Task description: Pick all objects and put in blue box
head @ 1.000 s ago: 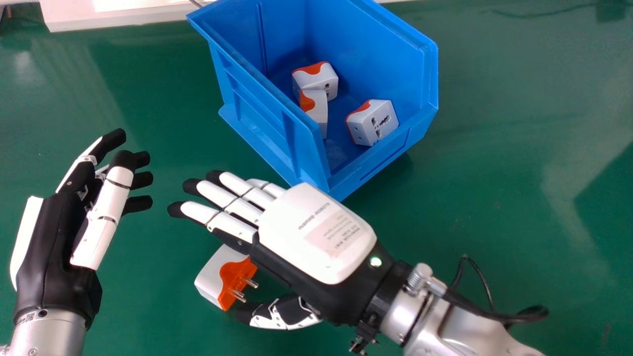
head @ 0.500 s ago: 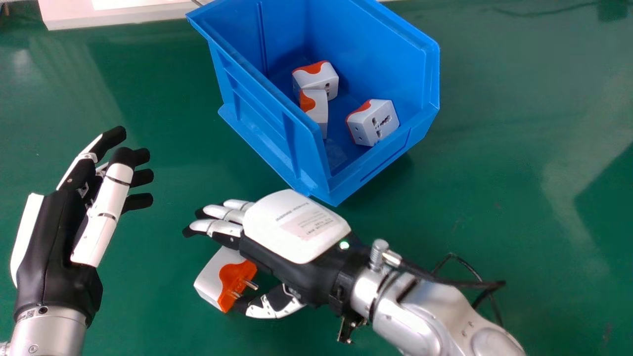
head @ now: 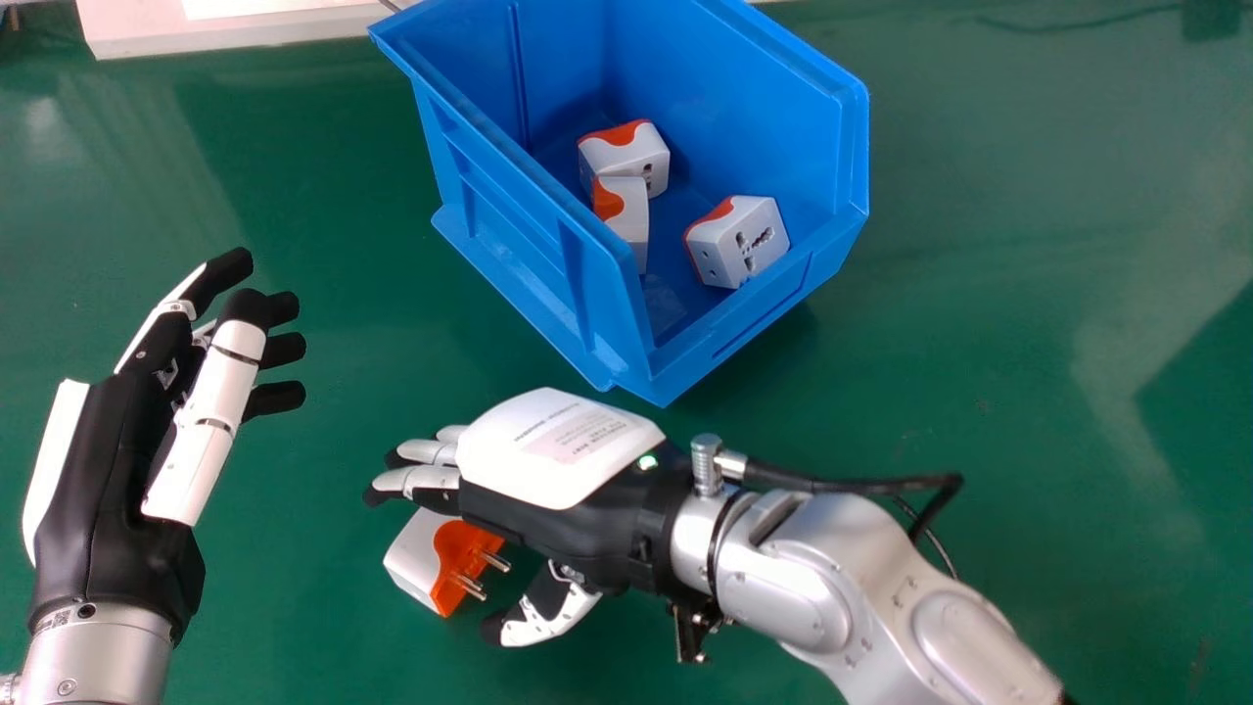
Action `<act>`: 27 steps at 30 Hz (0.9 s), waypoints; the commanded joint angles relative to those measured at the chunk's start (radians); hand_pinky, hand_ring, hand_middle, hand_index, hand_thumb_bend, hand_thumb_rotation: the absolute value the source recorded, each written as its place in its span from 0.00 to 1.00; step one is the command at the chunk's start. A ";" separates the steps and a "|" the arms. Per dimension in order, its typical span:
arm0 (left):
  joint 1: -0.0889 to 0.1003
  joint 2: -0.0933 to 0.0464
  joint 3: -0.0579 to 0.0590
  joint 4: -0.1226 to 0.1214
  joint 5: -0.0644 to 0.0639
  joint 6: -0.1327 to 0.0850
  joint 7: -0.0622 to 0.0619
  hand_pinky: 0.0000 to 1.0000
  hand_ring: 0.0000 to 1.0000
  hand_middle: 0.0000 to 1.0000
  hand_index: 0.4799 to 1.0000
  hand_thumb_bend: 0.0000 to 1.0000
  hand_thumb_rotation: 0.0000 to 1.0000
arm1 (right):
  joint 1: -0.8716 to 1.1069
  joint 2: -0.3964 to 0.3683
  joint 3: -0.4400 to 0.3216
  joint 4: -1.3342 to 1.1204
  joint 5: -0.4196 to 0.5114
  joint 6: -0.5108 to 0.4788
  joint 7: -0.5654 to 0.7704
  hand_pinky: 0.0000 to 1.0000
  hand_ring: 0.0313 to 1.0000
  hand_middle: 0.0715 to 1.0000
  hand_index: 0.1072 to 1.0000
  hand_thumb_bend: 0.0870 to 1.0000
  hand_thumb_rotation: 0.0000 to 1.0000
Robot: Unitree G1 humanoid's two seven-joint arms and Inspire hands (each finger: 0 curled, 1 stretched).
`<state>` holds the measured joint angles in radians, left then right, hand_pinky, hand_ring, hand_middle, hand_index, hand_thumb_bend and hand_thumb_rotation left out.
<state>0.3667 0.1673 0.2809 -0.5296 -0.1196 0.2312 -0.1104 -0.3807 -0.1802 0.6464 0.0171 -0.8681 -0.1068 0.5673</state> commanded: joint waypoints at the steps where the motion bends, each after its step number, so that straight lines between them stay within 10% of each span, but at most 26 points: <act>1: -0.006 0.010 0.002 -0.031 -0.001 -0.001 -0.003 0.70 0.77 0.80 0.75 0.44 0.74 | -0.045 0.008 0.005 -0.033 0.019 0.006 0.027 0.85 0.96 0.97 0.92 0.17 0.00; 12: 0.010 0.010 -0.008 -0.066 0.012 0.018 0.001 0.70 0.77 0.80 0.75 0.43 0.74 | -0.181 0.004 0.047 0.039 0.006 -0.008 0.110 0.87 0.96 0.98 0.92 0.41 0.06; 27: 0.030 0.007 -0.020 -0.098 0.015 0.032 0.006 0.70 0.77 0.80 0.75 0.42 0.75 | -0.240 -0.006 0.075 0.139 -0.016 -0.079 0.028 0.87 0.97 1.00 0.93 0.38 0.01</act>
<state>0.3905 0.1692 0.2605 -0.5917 -0.1152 0.2658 -0.1080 -0.5858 -0.1968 0.7211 0.1593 -0.8958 -0.1699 0.6102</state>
